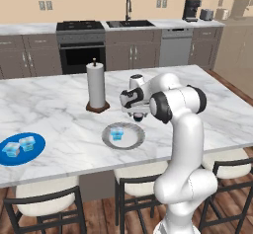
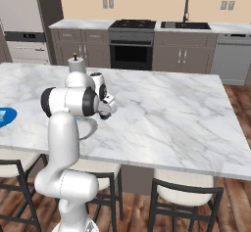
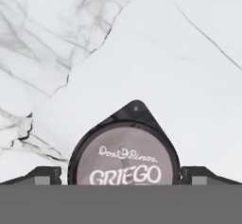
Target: Place two yogurt containers on each plate.
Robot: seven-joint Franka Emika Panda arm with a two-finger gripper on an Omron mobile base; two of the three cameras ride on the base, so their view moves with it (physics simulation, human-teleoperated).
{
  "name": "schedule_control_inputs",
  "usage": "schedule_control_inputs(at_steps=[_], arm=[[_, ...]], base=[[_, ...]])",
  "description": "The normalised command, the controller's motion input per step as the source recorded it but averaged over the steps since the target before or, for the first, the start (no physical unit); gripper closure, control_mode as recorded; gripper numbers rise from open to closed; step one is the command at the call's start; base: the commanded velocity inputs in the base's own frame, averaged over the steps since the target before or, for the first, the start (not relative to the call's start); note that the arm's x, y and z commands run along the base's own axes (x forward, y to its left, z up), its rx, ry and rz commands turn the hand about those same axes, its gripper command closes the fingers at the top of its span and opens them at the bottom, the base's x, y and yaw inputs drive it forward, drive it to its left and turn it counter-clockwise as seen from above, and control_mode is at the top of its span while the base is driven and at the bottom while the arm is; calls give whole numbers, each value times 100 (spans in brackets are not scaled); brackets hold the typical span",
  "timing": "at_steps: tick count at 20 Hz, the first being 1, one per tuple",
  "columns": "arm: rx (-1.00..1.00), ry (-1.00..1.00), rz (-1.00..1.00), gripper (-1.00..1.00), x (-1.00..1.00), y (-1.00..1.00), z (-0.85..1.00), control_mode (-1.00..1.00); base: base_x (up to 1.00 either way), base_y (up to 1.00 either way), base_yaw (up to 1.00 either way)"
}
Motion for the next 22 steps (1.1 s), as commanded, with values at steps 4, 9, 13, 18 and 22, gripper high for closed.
schedule_control_inputs(at_steps=[4, 9, 13, 18, 22], arm=[[0, 0, 0, -100, 0, 0, -8, -100], [0, 0, 0, -100, 0, 0, -13, -100], [0, 0, 0, -100, 1, 0, -13, -100], [0, 0, 0, -100, 3, 0, -10, -100], [0, 0, 0, -100, 5, 0, -2, -100]], base=[[0, 0, 0], [0, 0, 0], [0, 0, 0], [0, 0, 0], [0, 0, 0]])
